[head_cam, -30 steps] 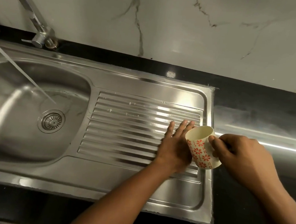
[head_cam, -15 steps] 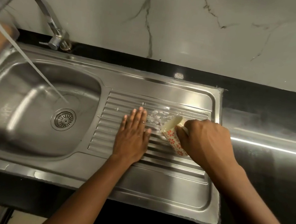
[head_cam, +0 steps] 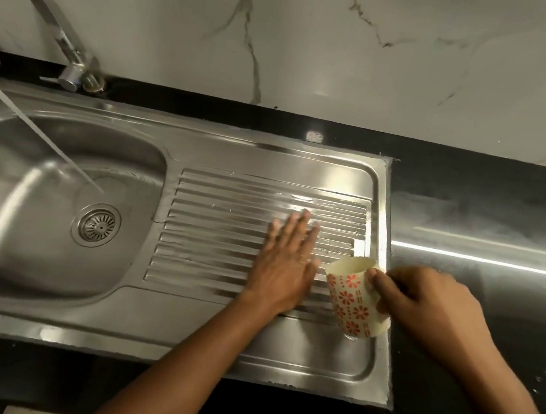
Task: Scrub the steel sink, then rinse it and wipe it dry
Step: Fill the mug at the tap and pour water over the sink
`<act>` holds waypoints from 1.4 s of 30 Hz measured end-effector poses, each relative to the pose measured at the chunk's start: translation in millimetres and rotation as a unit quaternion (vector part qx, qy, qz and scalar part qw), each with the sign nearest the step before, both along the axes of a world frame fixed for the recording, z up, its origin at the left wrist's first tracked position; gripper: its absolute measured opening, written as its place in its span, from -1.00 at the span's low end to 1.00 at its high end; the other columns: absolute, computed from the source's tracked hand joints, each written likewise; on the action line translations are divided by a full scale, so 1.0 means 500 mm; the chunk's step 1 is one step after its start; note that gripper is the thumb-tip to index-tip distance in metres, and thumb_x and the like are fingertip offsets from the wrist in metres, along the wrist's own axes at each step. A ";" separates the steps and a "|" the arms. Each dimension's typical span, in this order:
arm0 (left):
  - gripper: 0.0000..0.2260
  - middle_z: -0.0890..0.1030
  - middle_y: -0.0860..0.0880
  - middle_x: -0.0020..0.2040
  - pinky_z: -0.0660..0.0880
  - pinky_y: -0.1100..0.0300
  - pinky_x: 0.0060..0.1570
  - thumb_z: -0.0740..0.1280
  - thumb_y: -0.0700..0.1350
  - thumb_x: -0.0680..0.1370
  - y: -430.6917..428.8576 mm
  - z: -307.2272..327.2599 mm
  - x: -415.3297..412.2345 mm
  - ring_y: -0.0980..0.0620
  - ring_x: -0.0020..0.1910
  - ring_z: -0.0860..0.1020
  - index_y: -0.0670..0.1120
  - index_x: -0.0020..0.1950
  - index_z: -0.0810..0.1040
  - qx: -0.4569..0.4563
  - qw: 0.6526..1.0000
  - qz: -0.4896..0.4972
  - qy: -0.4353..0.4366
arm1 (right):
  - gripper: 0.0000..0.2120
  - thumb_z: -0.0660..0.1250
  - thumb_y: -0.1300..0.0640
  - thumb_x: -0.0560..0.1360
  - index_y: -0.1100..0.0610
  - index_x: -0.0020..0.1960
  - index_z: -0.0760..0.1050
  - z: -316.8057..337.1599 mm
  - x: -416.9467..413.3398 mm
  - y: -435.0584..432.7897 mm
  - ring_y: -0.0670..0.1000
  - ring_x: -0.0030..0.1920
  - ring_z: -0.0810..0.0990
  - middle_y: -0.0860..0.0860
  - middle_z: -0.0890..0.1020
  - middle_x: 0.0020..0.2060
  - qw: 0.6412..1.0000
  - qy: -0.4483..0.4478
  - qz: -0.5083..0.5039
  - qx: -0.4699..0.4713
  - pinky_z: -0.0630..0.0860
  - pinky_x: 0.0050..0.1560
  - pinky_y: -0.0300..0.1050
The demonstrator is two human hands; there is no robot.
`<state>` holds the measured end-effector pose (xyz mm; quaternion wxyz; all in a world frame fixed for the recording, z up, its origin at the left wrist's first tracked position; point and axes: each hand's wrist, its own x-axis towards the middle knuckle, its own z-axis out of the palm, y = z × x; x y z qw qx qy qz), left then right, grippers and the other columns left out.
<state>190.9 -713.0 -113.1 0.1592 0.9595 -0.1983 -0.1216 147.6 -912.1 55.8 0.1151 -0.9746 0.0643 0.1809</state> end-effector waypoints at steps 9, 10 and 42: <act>-0.25 0.05 -0.06 0.75 -0.07 -0.18 0.68 0.35 0.13 0.61 -0.120 -0.011 0.083 -0.13 0.73 -0.05 -0.01 0.73 0.13 -0.021 0.994 -0.105 -0.028 | -0.50 0.11 -0.29 0.63 0.04 -0.23 0.54 -0.018 0.081 0.015 0.14 -0.31 0.59 0.02 0.59 -0.34 0.988 -0.092 0.031 -0.116 0.51 -0.29 -0.04; -0.27 0.07 -0.06 0.74 -0.04 -0.17 0.68 0.34 0.11 0.62 -0.113 -0.011 0.084 -0.13 0.73 -0.02 -0.02 0.72 0.14 -0.024 0.995 -0.089 -0.033 | -0.50 0.11 -0.28 0.64 0.05 -0.23 0.52 -0.020 0.094 0.030 0.14 -0.33 0.56 0.02 0.56 -0.36 0.986 -0.104 0.051 -0.124 0.46 -0.30 -0.06; -0.40 0.04 -0.14 0.74 -0.02 -0.14 0.69 -0.16 0.16 0.76 0.299 -0.033 0.173 -0.13 0.73 -0.02 -0.12 0.73 0.02 0.022 0.977 0.204 -0.049 | -0.67 0.19 -0.08 0.67 0.11 -0.09 0.57 -0.053 0.299 0.348 0.07 -0.34 0.53 0.08 0.63 -0.20 0.964 -0.149 0.219 0.002 0.46 -0.28 -0.09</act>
